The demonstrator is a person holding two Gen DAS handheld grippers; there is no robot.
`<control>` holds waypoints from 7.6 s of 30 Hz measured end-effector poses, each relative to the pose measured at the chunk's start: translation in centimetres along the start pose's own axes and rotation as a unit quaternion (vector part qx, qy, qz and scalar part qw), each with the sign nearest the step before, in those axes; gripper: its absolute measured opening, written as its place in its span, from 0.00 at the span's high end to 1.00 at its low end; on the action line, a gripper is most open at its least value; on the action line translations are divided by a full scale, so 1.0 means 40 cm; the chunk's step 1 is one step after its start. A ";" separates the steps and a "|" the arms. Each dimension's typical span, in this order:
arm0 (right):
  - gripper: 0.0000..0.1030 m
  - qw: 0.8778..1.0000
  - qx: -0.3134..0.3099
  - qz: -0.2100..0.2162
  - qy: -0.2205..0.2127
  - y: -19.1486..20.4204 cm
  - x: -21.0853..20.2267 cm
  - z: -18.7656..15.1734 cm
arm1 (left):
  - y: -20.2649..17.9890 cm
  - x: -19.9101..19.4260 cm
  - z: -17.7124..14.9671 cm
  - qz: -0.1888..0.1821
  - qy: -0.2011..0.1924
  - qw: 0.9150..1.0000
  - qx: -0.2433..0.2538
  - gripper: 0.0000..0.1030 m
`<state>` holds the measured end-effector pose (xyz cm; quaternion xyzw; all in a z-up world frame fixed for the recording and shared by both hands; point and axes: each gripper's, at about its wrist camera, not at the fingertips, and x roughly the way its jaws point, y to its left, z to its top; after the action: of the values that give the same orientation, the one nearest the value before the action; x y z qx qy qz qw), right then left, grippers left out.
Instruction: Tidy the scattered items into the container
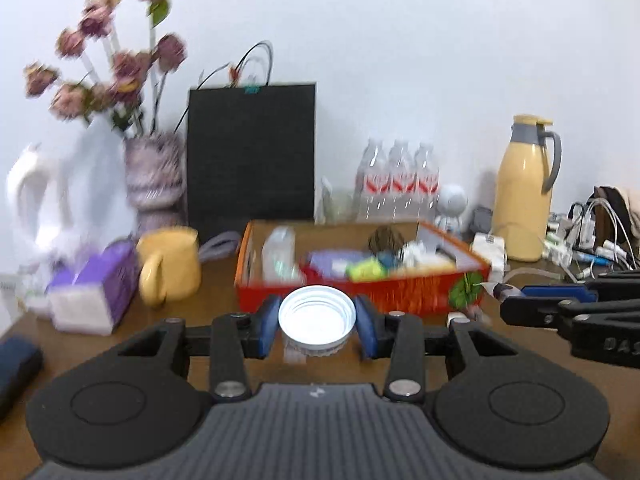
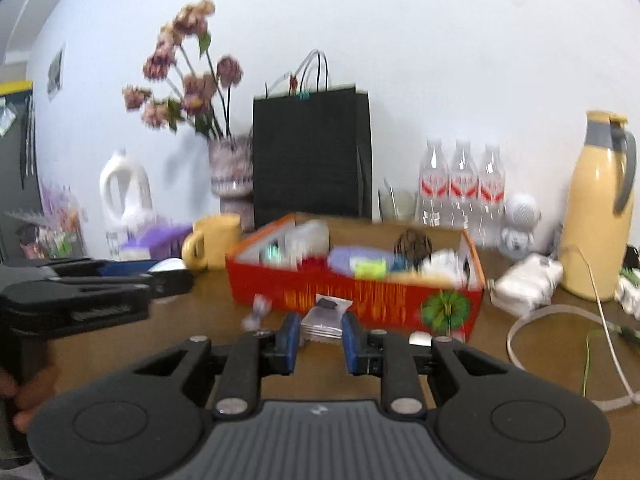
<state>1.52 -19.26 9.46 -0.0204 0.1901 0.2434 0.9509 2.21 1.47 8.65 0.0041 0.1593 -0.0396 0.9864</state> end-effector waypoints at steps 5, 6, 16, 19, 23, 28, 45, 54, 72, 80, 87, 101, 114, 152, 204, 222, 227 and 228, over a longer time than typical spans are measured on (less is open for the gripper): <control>0.79 1.000 0.015 0.012 -0.021 -0.057 0.093 0.133 | 0.016 0.185 0.124 -0.027 0.020 0.999 -0.031 0.60; 0.79 1.000 0.019 0.015 -0.015 -0.070 0.127 0.162 | 0.019 0.235 0.147 -0.024 0.027 0.999 -0.031 0.60; 0.79 0.987 0.057 0.021 0.149 -0.220 0.603 0.363 | 0.053 0.726 0.267 -0.001 0.193 0.980 -0.050 0.60; 0.79 0.977 0.081 0.022 0.198 -0.262 0.724 0.367 | 0.067 0.806 0.256 0.008 0.228 0.971 -0.064 0.60; 0.78 0.962 0.103 0.017 0.254 -0.313 0.845 0.338 | 0.059 0.856 0.234 0.007 0.246 0.968 -0.051 0.59; 0.75 0.950 0.116 0.008 0.289 -0.333 0.923 0.295 | 0.046 0.881 0.221 0.016 0.255 0.966 -0.043 0.58; 0.20 0.950 0.079 -0.056 0.296 -0.351 0.631 0.485 | 0.057 0.666 0.417 0.040 0.274 0.961 -0.018 0.00; 0.14 0.969 0.103 -0.041 0.221 -0.309 0.468 0.432 | 0.055 0.525 0.375 0.058 0.212 0.975 -0.031 0.00; 0.61 0.991 -0.030 0.008 0.127 0.006 0.399 -0.016 | 0.100 0.256 -0.066 0.079 0.055 0.995 0.021 0.16; 0.85 0.988 -0.027 0.019 0.154 0.039 0.459 -0.045 | 0.123 0.313 -0.083 0.033 0.119 0.992 0.009 0.35; 0.90 0.989 0.000 0.014 0.147 0.004 0.431 -0.044 | 0.105 0.389 -0.080 -0.004 0.174 0.985 -0.014 0.53; 0.90 0.995 0.035 -0.025 0.095 -0.099 0.318 -0.028 | 0.047 0.374 -0.039 0.002 0.155 0.988 -0.028 0.84; 0.90 0.999 -0.003 -0.036 -0.011 -0.022 0.064 -0.025 | -0.012 0.005 -0.045 0.061 0.008 0.997 -0.043 0.84; 0.90 0.974 0.101 0.011 0.204 -0.293 0.679 0.525 | 0.066 0.774 0.407 -0.024 0.290 0.954 -0.068 0.83; 0.16 0.985 0.098 -0.083 0.118 -0.274 0.388 0.283 | -0.017 0.373 0.231 0.109 0.113 0.988 -0.005 0.00; 0.11 0.993 0.079 -0.086 0.027 -0.120 -0.053 -0.052 | -0.089 -0.041 -0.093 0.034 0.036 0.998 -0.023 0.00; 0.11 0.993 0.058 -0.089 0.052 -0.100 -0.090 -0.115 | -0.121 -0.049 -0.151 0.013 0.086 0.996 0.008 0.00; 0.11 0.993 0.055 -0.094 0.050 -0.100 -0.083 -0.113 | -0.126 -0.037 -0.150 0.012 0.084 0.996 0.010 0.00</control>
<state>-0.88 -24.90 6.28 0.0019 0.2478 0.1406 0.9586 -1.47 -3.32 3.44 0.0195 0.2407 -0.0292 0.9700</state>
